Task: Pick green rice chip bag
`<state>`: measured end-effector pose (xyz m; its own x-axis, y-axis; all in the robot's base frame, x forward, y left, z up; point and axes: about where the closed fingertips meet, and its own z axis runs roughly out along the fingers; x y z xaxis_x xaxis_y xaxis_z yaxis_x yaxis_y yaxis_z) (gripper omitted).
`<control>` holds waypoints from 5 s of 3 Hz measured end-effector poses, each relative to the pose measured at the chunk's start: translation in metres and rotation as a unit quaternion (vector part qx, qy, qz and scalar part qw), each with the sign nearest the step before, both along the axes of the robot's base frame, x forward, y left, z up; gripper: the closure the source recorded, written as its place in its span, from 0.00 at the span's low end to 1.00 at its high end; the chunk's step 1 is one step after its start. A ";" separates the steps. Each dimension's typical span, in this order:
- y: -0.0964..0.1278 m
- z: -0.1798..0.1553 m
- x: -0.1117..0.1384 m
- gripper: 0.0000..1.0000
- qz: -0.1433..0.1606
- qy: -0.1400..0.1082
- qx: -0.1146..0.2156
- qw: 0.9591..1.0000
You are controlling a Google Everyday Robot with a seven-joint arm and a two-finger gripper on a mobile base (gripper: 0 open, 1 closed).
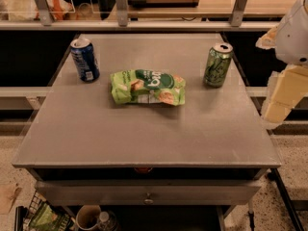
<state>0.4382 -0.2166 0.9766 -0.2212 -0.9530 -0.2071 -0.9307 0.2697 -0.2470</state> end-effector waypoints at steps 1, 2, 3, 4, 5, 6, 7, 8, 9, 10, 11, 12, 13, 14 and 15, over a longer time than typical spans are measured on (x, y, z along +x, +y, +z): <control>0.000 0.000 0.000 0.00 0.000 0.000 0.000 1.000; 0.004 0.003 0.002 0.00 -0.014 -0.002 0.023 1.000; 0.012 0.008 0.009 0.00 -0.049 -0.010 0.095 0.994; 0.039 0.008 0.016 0.00 -0.069 -0.019 0.163 0.984; 0.067 0.000 0.025 0.00 -0.064 -0.036 0.203 0.976; 0.104 -0.017 0.041 0.00 -0.042 -0.060 0.212 0.974; 0.104 -0.017 0.041 0.00 -0.042 -0.061 0.212 0.974; 0.110 -0.018 0.050 0.00 -0.036 -0.074 0.216 0.973; 0.121 -0.030 0.078 0.00 -0.032 -0.086 0.224 0.970; 0.130 -0.051 0.096 0.00 -0.043 -0.064 0.231 0.970; 0.144 -0.072 0.104 0.00 -0.046 -0.041 0.242 0.968; 0.160 -0.090 0.113 0.00 -0.045 -0.036 0.247 0.967; 0.171 -0.099 0.126 0.00 -0.037 -0.045 0.252 0.966; 0.180 -0.109 0.128 0.00 -0.034 -0.042 0.254 0.966; 0.186 -0.122 0.130 0.00 -0.030 -0.043 0.251 0.966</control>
Offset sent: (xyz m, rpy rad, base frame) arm 0.0038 0.0077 0.0018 0.1101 0.0149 -0.0670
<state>0.5677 -0.0307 0.8546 -0.2345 -0.7132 -0.6606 -0.8914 0.4289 -0.1466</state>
